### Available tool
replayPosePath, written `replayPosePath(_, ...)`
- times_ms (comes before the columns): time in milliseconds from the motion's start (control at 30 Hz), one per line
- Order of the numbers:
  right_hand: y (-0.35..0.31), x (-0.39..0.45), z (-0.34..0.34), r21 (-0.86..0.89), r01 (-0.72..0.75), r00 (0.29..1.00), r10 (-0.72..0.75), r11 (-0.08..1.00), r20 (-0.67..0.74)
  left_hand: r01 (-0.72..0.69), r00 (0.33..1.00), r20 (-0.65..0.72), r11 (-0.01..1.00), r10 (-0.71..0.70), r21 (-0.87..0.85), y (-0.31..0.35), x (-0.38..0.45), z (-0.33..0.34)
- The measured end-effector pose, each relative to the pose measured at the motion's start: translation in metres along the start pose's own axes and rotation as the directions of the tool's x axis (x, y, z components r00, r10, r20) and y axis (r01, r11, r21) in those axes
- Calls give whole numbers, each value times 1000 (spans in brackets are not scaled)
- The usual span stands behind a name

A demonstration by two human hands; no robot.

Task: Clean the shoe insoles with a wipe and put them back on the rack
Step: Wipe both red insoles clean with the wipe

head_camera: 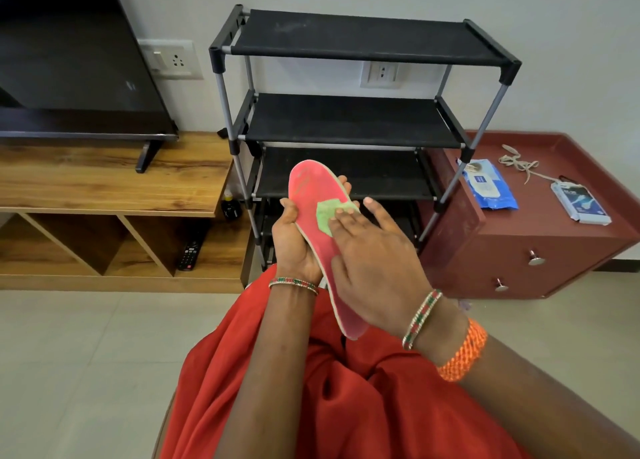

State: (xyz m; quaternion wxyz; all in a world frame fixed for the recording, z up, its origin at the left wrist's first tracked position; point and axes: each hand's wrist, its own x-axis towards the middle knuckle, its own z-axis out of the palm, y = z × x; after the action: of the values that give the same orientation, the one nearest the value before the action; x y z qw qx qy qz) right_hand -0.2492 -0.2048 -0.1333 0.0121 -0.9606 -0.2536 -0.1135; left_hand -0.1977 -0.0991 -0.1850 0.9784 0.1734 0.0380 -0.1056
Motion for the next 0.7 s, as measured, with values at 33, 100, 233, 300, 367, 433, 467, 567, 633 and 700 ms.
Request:
replayPosePath(33, -3, -5, 1, 21, 2, 1000, -2, 1000, 9, -16, 1000, -16, 1000, 16, -4, 1, 0, -1)
replayPosePath(100, -4, -10, 1, 47, -11, 1000, 11, 999, 6, -15, 1000, -20, 1000, 15, 9, 2, 0, 0)
replayPosePath(233, 8, 7, 5, 23, -53, 998, 53, 998, -24, 48, 999, -4, 993, -47, 111, -14, -2, 15)
replayPosePath(300, 12, 14, 7, 14, -53, 998, 53, 999, -25, 13, 999, -37, 989, -7, 148, -16, -2, 16)
replayPosePath(367, 10, 13, 8, 18, -20, 1000, 20, 1000, -23, -15, 999, -39, 989, 21, 144, -10, -2, 14)
replayPosePath(433, 8, 4, 8, 34, 23, 1000, -22, 999, -4, -39, 998, -49, 993, 45, 115, -1, -3, 8)
replayPosePath(467, 7, -1, 8, 39, 39, 999, -40, 998, 9, -49, 997, -50, 994, 54, 99, 3, -2, 5)
replayPosePath(567, 8, -5, 8, 38, 42, 999, -43, 998, 23, -36, 999, -20, 992, 39, 124, -1, -2, 8)
replayPosePath(633, 13, 2, 8, 43, 8, 1000, -8, 999, 10, 0, 1000, -3, 990, 1, 142, -14, -3, 18)
replayPosePath(700, 18, 9, 7, 33, -12, 1000, 13, 999, -13, 18, 1000, -7, 990, -18, 139, -25, -2, 21)
